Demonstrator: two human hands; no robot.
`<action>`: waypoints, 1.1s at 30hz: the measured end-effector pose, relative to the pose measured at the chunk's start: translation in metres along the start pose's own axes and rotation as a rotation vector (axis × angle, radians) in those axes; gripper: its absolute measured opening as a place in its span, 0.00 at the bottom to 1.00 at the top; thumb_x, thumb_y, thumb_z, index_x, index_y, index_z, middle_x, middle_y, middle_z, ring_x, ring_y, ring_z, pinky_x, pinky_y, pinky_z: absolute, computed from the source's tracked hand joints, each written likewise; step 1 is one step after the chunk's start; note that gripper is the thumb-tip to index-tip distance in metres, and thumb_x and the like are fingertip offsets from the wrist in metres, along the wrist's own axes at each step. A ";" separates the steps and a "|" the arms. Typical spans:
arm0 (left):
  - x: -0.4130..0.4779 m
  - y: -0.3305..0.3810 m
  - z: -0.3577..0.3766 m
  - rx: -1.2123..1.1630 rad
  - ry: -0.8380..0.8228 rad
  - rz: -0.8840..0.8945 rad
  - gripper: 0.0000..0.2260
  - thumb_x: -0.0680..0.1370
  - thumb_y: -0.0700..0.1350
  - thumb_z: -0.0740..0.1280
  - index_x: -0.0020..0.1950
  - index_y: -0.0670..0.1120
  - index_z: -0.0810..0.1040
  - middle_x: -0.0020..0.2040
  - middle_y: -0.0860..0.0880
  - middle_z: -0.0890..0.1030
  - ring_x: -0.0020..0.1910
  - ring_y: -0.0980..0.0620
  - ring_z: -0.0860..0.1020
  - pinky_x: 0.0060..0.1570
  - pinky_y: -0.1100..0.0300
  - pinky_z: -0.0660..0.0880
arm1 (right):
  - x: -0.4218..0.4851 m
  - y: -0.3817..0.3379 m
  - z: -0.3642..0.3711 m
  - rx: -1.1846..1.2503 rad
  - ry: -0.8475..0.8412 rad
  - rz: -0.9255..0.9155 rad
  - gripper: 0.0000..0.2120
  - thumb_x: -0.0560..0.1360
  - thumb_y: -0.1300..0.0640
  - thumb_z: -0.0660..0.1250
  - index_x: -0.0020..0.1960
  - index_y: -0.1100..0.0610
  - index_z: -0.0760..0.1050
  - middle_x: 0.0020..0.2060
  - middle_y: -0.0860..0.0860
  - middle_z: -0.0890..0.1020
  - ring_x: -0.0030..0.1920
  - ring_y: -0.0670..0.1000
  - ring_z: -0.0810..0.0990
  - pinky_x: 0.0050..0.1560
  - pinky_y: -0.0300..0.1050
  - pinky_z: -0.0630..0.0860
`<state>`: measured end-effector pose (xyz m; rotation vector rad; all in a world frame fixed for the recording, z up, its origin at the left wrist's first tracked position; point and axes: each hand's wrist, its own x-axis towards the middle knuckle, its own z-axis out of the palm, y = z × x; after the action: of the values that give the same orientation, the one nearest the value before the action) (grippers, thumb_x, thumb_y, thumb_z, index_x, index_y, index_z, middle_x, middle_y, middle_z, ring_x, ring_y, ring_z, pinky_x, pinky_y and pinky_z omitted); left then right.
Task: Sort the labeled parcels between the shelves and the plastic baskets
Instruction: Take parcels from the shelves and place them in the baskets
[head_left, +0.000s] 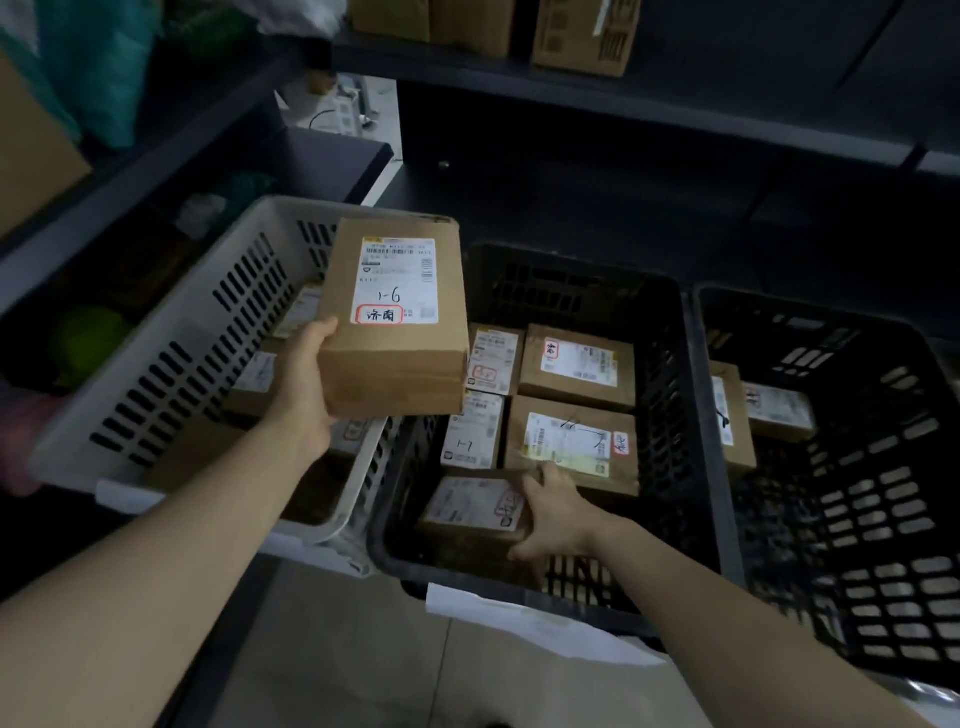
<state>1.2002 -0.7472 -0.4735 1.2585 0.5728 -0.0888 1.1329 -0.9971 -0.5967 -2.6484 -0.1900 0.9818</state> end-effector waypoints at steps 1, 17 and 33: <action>0.001 -0.001 -0.001 -0.002 -0.002 0.008 0.11 0.77 0.54 0.62 0.55 0.52 0.77 0.47 0.50 0.81 0.44 0.51 0.79 0.37 0.58 0.75 | 0.005 -0.002 0.005 0.027 -0.012 -0.015 0.47 0.64 0.43 0.75 0.76 0.48 0.55 0.69 0.55 0.56 0.70 0.60 0.57 0.71 0.56 0.65; 0.019 -0.012 -0.006 -0.006 -0.032 0.128 0.07 0.78 0.51 0.61 0.47 0.52 0.78 0.45 0.49 0.81 0.44 0.50 0.79 0.43 0.55 0.74 | 0.062 0.000 0.006 -0.151 0.115 -0.116 0.19 0.77 0.49 0.64 0.64 0.57 0.75 0.59 0.59 0.76 0.56 0.61 0.77 0.52 0.50 0.77; 0.064 -0.002 -0.013 -0.036 -0.073 0.130 0.10 0.77 0.53 0.61 0.50 0.51 0.79 0.46 0.49 0.83 0.47 0.48 0.79 0.54 0.48 0.74 | 0.158 -0.063 -0.006 0.047 0.157 0.286 0.43 0.74 0.42 0.68 0.78 0.50 0.47 0.74 0.70 0.42 0.72 0.70 0.57 0.67 0.56 0.65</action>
<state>1.2497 -0.7204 -0.5069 1.2492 0.4272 -0.0159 1.2551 -0.9030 -0.6682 -2.7431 0.2506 0.8410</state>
